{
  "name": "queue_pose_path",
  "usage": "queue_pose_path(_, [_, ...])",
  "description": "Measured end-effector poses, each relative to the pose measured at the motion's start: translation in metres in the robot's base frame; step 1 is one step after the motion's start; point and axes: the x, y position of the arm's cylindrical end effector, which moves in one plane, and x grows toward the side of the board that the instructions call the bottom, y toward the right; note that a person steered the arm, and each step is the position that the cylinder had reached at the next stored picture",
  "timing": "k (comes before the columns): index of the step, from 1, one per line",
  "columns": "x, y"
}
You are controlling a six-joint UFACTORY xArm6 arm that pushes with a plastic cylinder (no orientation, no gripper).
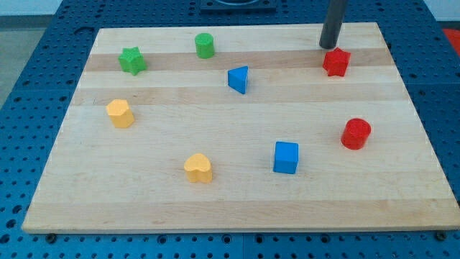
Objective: Slide the red star towards the top right
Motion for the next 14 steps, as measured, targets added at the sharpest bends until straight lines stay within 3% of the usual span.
queue_pose_path(2, [0.038, 0.056])
queue_pose_path(5, [0.040, 0.168])
queue_pose_path(7, [0.075, 0.138])
queue_pose_path(9, [0.138, 0.010])
queue_pose_path(12, [0.137, -0.001])
queue_pose_path(13, [0.153, -0.135])
queue_pose_path(14, [0.151, -0.154])
